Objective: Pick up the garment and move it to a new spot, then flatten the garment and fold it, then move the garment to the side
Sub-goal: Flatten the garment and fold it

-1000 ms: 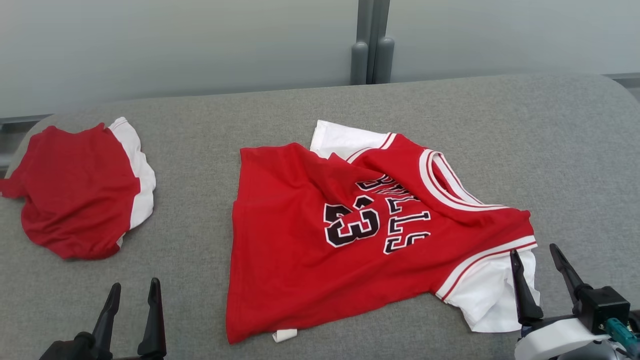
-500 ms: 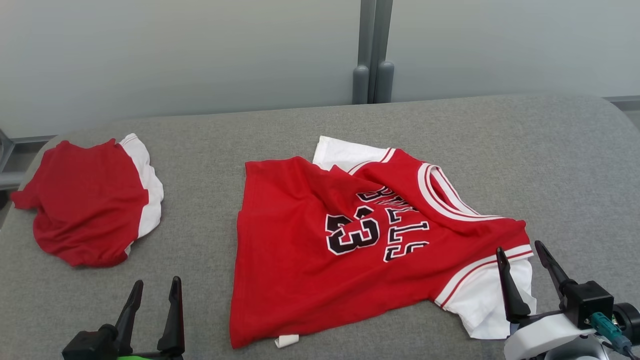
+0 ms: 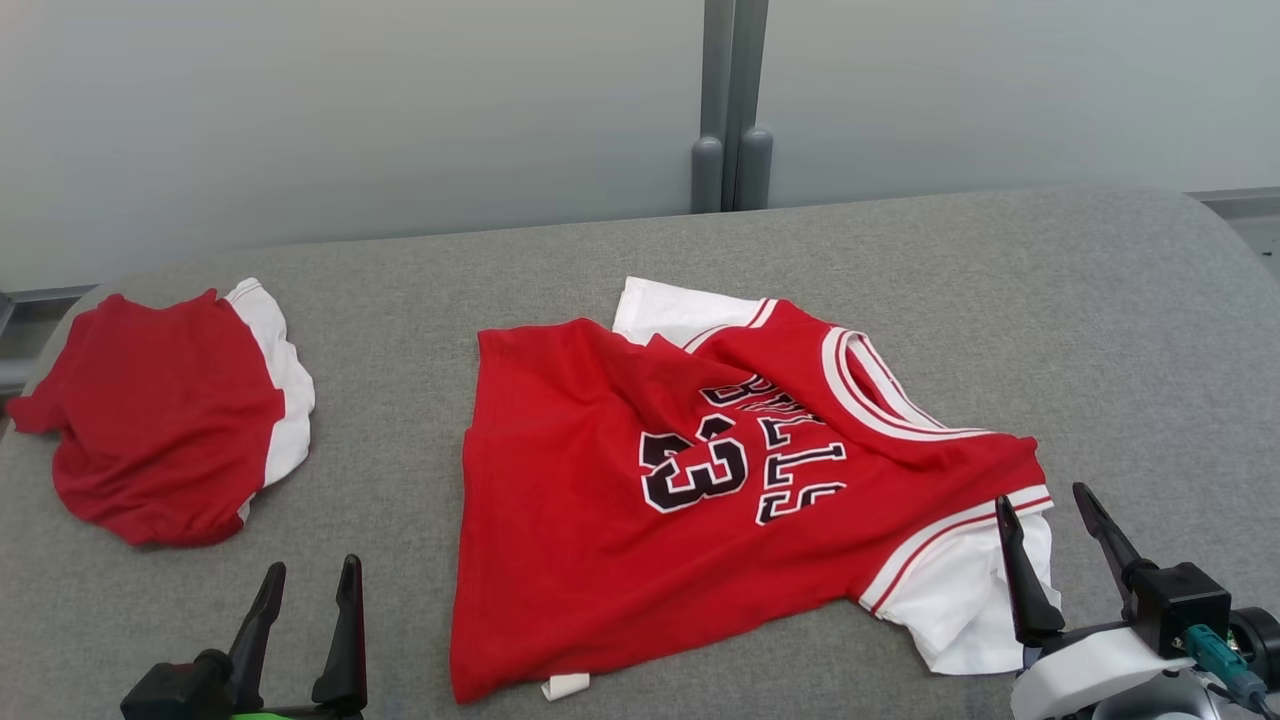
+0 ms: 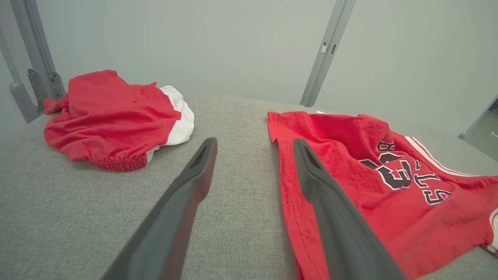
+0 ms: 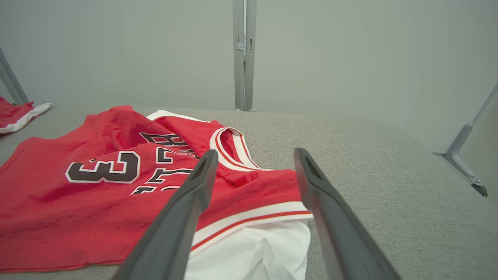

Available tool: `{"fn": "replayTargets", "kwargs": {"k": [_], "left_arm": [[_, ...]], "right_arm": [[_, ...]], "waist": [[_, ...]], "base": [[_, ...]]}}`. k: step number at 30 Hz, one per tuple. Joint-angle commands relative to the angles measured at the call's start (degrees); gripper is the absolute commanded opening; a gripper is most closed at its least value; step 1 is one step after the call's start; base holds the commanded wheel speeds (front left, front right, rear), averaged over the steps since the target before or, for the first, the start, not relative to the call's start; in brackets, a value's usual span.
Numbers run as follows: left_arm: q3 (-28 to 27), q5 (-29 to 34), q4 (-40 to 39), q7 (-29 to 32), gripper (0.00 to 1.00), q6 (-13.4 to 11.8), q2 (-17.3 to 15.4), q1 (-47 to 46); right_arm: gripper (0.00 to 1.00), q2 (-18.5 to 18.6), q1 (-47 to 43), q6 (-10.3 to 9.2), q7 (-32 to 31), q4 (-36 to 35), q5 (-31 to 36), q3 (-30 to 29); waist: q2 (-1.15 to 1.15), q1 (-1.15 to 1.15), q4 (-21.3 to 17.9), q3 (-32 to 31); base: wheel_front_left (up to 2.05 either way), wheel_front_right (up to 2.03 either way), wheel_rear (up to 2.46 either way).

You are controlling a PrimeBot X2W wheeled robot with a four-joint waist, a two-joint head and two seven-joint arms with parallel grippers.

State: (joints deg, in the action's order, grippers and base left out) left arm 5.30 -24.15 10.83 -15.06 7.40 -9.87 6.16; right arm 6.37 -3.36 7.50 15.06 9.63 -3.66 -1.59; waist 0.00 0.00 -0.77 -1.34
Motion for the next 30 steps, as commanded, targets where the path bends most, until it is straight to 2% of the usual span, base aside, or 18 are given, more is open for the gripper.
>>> {"fn": "replayTargets", "kwargs": {"k": [1, 6, 8, 14, 18, 20, 23, 24, 30], "left_arm": [[-0.16, -0.25, -0.28, -0.15, 1.0, 0.16, -0.38, -0.7], [0.11, -0.89, -0.24, -0.15, 1.0, 0.16, -0.21, -0.04], [1.98, -4.27, 1.44, -0.08, 1.0, 0.16, 0.22, 1.79], [10.6, -15.4, -1.32, 4.9, 1.0, 0.04, -5.56, 5.38], [12.89, -19.91, -5.84, 11.53, 1.0, 0.06, -9.34, 8.42], [12.76, -21.34, -9.29, 16.47, 1.0, -1.91, -10.69, 8.5], [12.64, -22.16, -12.4, 20.06, 1.0, -4.69, -10.53, 7.24], [12.64, -22.16, -12.4, 20.06, 1.0, -4.69, -10.53, 7.24], [14.52, -22.33, -14.88, 26.99, 1.0, -8.24, -10.93, 5.45]], "right_arm": [[1.0, 0.23, 0.03, -0.02, 0.18, 0.09, -0.27, -0.14], [1.0, 0.14, 0.07, -0.02, 0.18, 0.05, -0.33, 0.09], [1.0, 0.14, -0.61, -0.02, 0.18, 0.87, -0.83, 0.7], [1.0, 2.43, -2.5, -0.02, -0.63, 6.5, -3.92, 1.36], [1.0, 4.58, -2.68, -0.02, -6.75, 9.3, -7.11, 1.85], [1.0, 5.71, -0.83, -0.02, -12.02, 9.96, -9.03, 2.54], [1.0, 6.47, 0.65, -0.02, -16.84, 9.84, -10.35, 3.58], [1.0, 6.47, 0.65, -0.02, -16.84, 9.84, -10.35, 3.58], [1.0, 8.51, 2.76, -0.03, -24.87, 8.45, -12.64, 5.89]], "waist": [[0.0, 0.0, -0.12, 0.06], [0.0, 0.0, -0.43, 0.29], [0.0, 0.0, -0.74, 0.28], [0.0, 0.0, -1.31, 0.81], [0.0, 0.0, -1.32, 1.55], [0.0, 0.0, -0.96, 2.83], [0.0, 0.0, -0.48, 3.84], [0.0, 0.0, -0.48, 3.84], [0.0, 0.0, 0.08, 5.2]], "base": [[0.0, 0.0, 0.0], [0.0, 0.0, 0.0], [0.0, 0.0, 0.0], [0.0, 0.0, 0.0], [0.0, 0.0, 0.0], [0.0, 0.0, 0.0], [0.0, 0.0, 0.0], [0.0, 0.0, 0.0], [0.0, 0.0, 0.0]]}}
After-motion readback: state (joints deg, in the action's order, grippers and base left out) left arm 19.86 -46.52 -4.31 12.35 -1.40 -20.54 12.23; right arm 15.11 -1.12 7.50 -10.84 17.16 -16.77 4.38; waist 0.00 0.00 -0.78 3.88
